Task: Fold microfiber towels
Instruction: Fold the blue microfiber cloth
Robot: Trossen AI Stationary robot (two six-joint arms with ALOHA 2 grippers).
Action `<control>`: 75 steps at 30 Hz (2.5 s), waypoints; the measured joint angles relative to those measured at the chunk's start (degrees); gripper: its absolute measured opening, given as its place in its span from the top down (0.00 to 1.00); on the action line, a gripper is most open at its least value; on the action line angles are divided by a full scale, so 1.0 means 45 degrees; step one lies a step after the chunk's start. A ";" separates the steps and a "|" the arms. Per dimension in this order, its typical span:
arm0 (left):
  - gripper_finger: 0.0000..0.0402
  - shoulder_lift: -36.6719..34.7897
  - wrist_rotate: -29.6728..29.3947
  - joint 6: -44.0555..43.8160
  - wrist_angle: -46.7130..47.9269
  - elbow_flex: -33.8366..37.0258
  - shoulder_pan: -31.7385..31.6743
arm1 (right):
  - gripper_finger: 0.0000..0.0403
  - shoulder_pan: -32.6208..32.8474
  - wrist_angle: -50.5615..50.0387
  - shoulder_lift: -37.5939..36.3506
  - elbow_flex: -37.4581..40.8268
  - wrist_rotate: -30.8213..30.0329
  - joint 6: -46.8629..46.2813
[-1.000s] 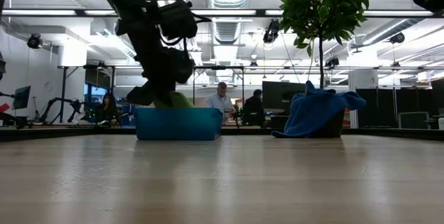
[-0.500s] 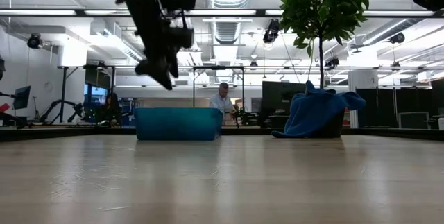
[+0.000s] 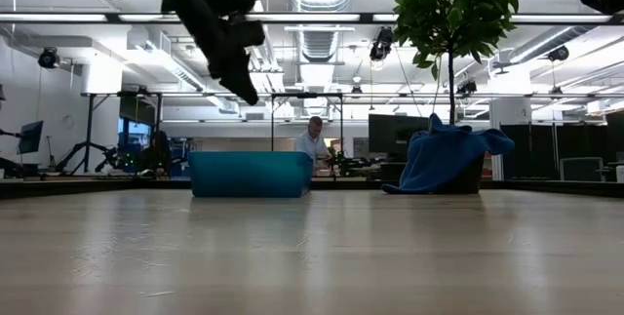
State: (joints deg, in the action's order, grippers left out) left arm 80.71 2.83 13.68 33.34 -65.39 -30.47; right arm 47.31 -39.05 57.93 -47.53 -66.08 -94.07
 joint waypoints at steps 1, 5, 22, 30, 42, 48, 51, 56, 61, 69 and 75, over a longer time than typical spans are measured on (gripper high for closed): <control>0.53 -0.0003 0.0960 -0.0603 -0.0245 -0.0043 -0.0400 | 0.65 0.0000 0.0115 0.0000 -0.0004 0.0003 0.0012; 0.60 -0.0383 0.4112 -0.2283 -0.1120 -0.0347 -0.1329 | 0.65 -0.0005 0.0546 0.0042 -0.0004 -0.0009 0.0771; 0.63 -0.2097 0.4922 -0.4214 -0.1417 -0.0130 0.0514 | 0.59 -0.2878 -0.5709 -0.0095 0.0380 0.0170 -0.4351; 0.63 -0.2085 0.4669 -0.3622 -0.1557 0.0736 0.0708 | 0.45 -0.4654 -0.4681 -0.0715 0.0376 0.0548 0.0748; 0.63 -0.2197 0.4625 -0.5307 -0.1979 0.1725 0.0833 | 0.46 -0.7772 -0.1771 0.0747 0.0776 0.0845 0.9094; 0.63 -0.2302 0.4639 -0.5310 -0.2250 0.1725 0.0972 | 0.47 -1.0225 0.0080 0.1793 0.1225 0.2021 1.0185; 0.63 -0.2331 0.4639 -0.5310 -0.2313 0.1725 0.0980 | 0.47 -1.0904 0.2501 0.2480 0.1504 0.2806 1.2676; 0.63 -0.2342 0.4644 -0.5559 -0.2312 0.1725 0.1079 | 0.47 -1.1849 0.3874 0.3696 0.1502 0.3067 1.4061; 0.63 -0.2385 0.4649 -0.5655 -0.2285 0.1725 0.1403 | 0.47 -1.2984 0.3877 0.4604 0.1347 0.3102 1.3462; 0.63 -0.2361 0.4638 -0.5660 -0.2269 0.1725 0.1829 | 0.64 -1.3864 0.4031 0.5411 0.0554 0.4119 1.4496; 0.63 -0.2390 0.4625 -0.5959 -0.2283 0.1725 0.1844 | 0.95 -1.3734 0.3079 0.5010 -0.0195 0.4221 1.4331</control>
State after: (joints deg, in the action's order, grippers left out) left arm 69.95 23.64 -13.14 23.07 -57.63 -22.17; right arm -14.49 -25.19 80.48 -48.41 -47.09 -29.58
